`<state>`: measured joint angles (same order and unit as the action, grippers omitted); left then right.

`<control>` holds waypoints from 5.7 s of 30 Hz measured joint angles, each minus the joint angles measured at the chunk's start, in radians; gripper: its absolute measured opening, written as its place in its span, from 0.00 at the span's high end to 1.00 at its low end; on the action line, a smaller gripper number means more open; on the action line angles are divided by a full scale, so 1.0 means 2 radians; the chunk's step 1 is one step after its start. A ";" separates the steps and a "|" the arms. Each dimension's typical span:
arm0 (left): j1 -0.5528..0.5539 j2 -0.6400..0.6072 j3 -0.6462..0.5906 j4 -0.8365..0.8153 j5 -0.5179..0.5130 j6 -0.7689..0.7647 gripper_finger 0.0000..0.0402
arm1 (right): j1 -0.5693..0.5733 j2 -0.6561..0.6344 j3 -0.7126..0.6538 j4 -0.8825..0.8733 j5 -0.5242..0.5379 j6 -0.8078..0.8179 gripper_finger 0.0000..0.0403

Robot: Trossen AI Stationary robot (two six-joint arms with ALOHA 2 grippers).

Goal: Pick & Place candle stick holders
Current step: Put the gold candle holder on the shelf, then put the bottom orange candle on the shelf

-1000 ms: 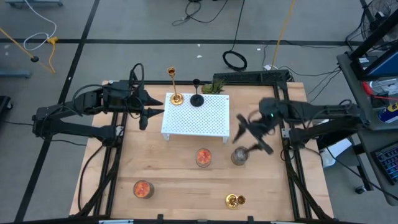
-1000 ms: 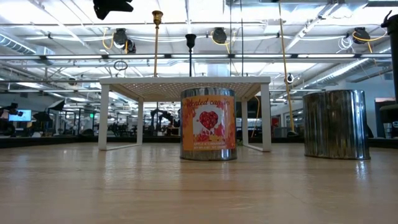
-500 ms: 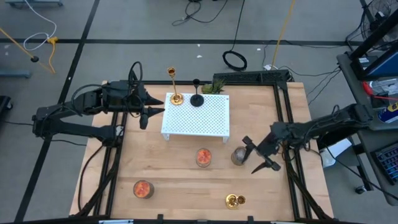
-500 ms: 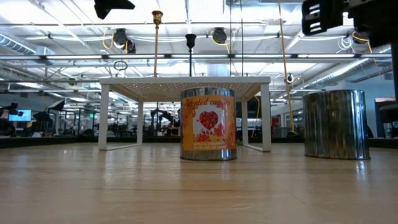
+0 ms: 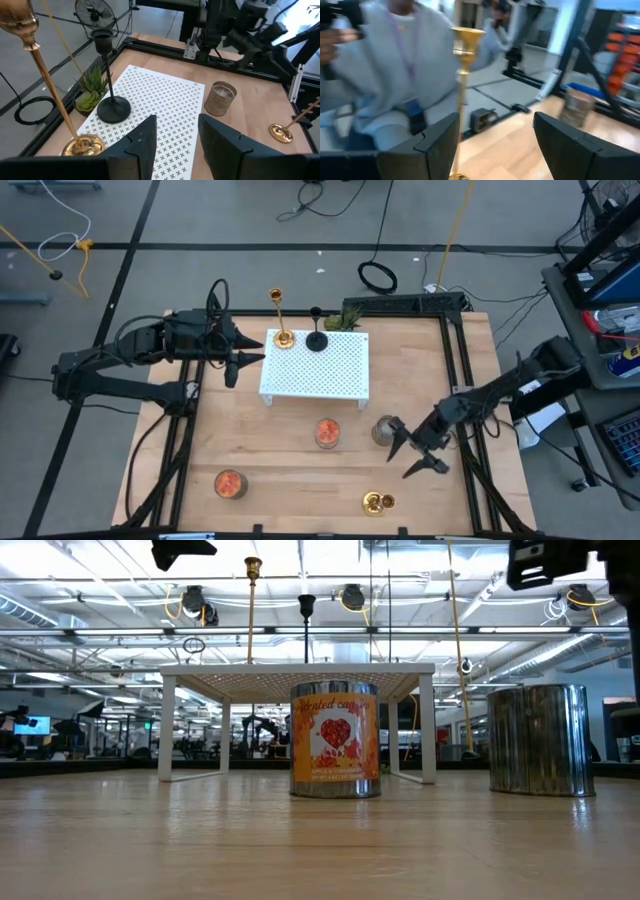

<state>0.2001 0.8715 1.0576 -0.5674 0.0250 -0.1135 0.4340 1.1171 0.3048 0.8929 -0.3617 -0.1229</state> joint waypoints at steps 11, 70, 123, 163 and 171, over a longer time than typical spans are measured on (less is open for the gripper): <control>0.000 0.000 0.000 0.001 0.000 0.001 0.62 | 0.040 0.130 0.073 0.010 0.035 0.044 0.37; 0.000 0.000 0.000 -0.003 0.002 0.003 0.62 | 0.091 0.210 0.154 0.034 0.048 0.049 0.94; -0.040 0.000 0.000 -0.042 0.001 0.029 0.62 | -0.358 0.101 0.398 -0.351 0.312 0.068 0.97; -0.097 0.000 0.000 -0.041 -0.001 0.039 0.62 | -0.378 0.119 0.399 -0.379 0.286 0.070 0.52; -0.148 0.000 0.000 -0.049 -0.002 0.014 0.62 | -0.377 0.119 0.399 -0.435 0.327 0.056 0.43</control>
<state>-0.0961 0.8715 1.0573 -0.6662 0.0213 -0.0847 -0.3195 1.3552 1.1019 0.0219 0.2914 -0.0113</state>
